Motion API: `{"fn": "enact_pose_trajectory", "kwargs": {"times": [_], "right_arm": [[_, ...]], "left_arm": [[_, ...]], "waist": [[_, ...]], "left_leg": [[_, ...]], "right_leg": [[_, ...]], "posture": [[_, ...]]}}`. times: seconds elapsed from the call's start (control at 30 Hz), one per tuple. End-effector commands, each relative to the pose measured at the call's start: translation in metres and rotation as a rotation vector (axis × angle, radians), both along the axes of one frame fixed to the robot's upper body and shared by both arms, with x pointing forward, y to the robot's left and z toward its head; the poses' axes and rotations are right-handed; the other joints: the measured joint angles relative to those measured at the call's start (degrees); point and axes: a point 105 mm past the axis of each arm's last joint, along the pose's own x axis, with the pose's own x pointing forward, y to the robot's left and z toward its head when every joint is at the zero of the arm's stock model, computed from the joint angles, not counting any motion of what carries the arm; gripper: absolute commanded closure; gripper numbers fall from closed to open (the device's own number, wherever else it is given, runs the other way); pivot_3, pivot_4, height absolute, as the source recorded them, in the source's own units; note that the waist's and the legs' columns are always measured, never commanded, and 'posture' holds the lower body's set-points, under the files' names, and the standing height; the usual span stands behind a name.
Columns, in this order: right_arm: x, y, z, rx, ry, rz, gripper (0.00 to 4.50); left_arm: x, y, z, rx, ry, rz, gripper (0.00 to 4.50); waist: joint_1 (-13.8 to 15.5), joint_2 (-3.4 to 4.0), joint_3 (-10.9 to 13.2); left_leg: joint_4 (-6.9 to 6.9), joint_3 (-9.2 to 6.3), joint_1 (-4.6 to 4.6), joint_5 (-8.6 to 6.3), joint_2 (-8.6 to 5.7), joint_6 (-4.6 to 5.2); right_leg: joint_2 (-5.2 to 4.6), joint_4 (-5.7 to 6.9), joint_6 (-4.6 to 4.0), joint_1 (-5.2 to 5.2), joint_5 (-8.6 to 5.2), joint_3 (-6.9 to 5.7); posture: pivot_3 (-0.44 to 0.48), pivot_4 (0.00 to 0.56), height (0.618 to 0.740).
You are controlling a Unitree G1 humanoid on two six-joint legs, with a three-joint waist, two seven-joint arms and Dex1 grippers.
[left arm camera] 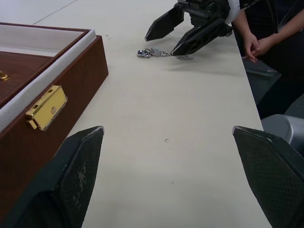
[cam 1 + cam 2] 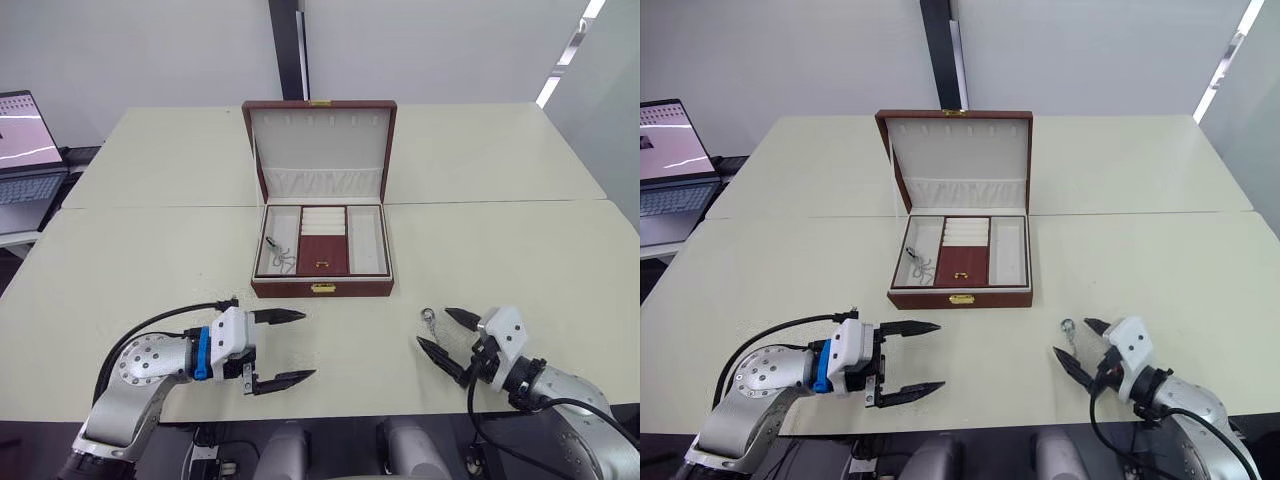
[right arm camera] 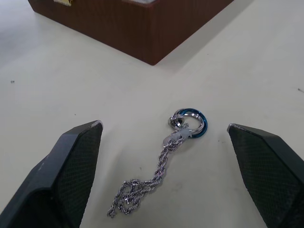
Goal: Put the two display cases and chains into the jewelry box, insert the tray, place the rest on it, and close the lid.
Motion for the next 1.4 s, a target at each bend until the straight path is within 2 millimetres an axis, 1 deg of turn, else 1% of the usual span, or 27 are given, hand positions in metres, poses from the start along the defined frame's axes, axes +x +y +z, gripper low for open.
{"fn": "enact_pose_trajectory", "kwargs": {"times": [0.03, 0.13, 0.37, 0.67, 0.77, 0.83, 0.9, 1.03, 1.13, 1.33, 1.37, 1.4], "right_arm": [[0.0, 0.002, 0.002, -0.021, -0.037, -0.001, 0.03], [-0.002, 0.003, -0.005, -0.059, -0.031, 0.012, 0.03], [-0.006, 0.004, -0.019, -0.117, 0.005, 0.027, 0.03], [-0.006, -0.002, -0.027, -0.157, 0.042, 0.016, 0.03], [-0.005, -0.002, -0.028, -0.158, 0.048, 0.013, 0.62], [-0.004, -0.003, -0.029, -0.162, 0.052, 0.011, 1.3], [-0.004, -0.003, -0.03, -0.171, 0.057, 0.01, 1.87], [-0.003, -0.004, -0.032, -0.178, 0.067, 0.01, 2.62], [-0.001, -0.004, -0.03, -0.163, 0.069, 0.0, 3.11], [0.002, -0.005, -0.027, -0.145, 0.069, -0.026, 4.28], [0.003, -0.005, -0.027, -0.144, 0.069, -0.029, 4.45], [0.003, -0.006, -0.027, -0.142, 0.069, -0.034, 4.49]], "left_arm": [[0.0, -0.006, 0.003, -0.012, -0.03, -0.035, 0.0], [0.001, -0.008, 0.003, -0.02, -0.028, -0.041, 0.0], [0.006, -0.003, 0.002, -0.023, -0.035, -0.028, 0.0], [0.008, -0.004, 0.004, -0.036, -0.047, -0.008, 0.0], [0.01, -0.003, 0.005, -0.043, -0.048, 0.007, 0.0], [0.01, -0.003, 0.005, -0.041, -0.048, 0.006, 0.0], [0.01, -0.004, 0.005, -0.042, -0.048, 0.006, 0.0], [0.012, -0.006, 0.009, -0.054, -0.05, 0.017, 0.0], [0.013, -0.008, 0.01, -0.057, -0.052, 0.018, 0.0], [0.013, -0.014, 0.016, -0.065, -0.058, 0.018, 0.0], [0.013, -0.015, 0.017, -0.066, -0.059, 0.018, 0.0], [0.013, -0.016, 0.018, -0.068, -0.059, 0.018, 0.0]], "waist": [[0.0, 0.0, 0.0], [0.0, 0.0, 0.0], [0.0, -0.09, -0.1], [0.0, -0.18, -0.1], [0.0, -0.18, -0.1], [0.0, -0.19, -0.1], [0.0, -0.22, -0.2], [0.0, -0.28, -0.2], [0.0, -0.31, -0.2], [0.0, -0.32, -0.2], [0.0, -0.33, -0.2], [0.0, -0.33, -0.2]], "left_leg": [[0.0, 0.0, 0.0, 0.0, 0.0, 0.0], [0.0, 0.0, 0.02, 0.0, 0.01, 0.0], [0.0, 0.0, 0.07, 0.0, 0.04, 0.0], [-0.01, -0.01, 0.28, 0.0, 0.07, 0.01], [-0.1, -0.01, 0.58, -0.01, 0.07, 0.01], [-0.14, -0.03, 0.68, -0.01, 0.07, 0.01], [-0.16, -0.04, 0.7, -0.01, 0.08, 0.01], [-0.16, -0.04, 0.72, -0.01, 0.08, 0.01], [-0.16, -0.05, 0.72, -0.01, 0.07, 0.01], [-0.17, -0.05, 0.72, -0.01, 0.08, 0.01], [-0.17, -0.06, 0.72, -0.01, 0.08, 0.01], [-0.17, -0.06, 0.72, -0.01, 0.08, 0.01]], "right_leg": [[0.0, 0.0, 0.0, 0.0, 0.0, 0.0], [0.0, 0.0, 0.0, 0.01, 0.0, 0.01], [0.04, 0.01, 0.0, 0.06, 0.0, 0.01], [0.08, 0.0, -0.01, 0.25, 0.0, 0.01], [0.08, -0.08, -0.03, 0.56, -0.02, 0.01], [0.08, -0.14, -0.02, 0.68, -0.03, 0.0], [0.08, -0.16, -0.02, 0.71, -0.03, -0.01], [0.08, -0.16, -0.03, 0.73, -0.03, -0.01], [0.08, -0.17, -0.02, 0.74, -0.03, -0.01], [0.07, -0.18, -0.02, 0.74, -0.03, -0.02], [0.08, -0.18, -0.03, 0.75, -0.03, -0.02], [0.08, -0.18, -0.03, 0.75, -0.03, -0.02]], "posture": [[0.0, 0.15, 0.74], [0.0, 0.15, 0.74], [0.0, 0.15, 0.74], [0.0, 0.15, 0.74], [0.0, 0.15, 0.74], [0.0, 0.15, 0.74], [0.0, 0.15, 0.74], [0.0, 0.15, 0.74], [0.0, 0.15, 0.74], [0.0, 0.15, 0.74], [0.0, 0.15, 0.74], [0.0, 0.15, 0.74]]}}
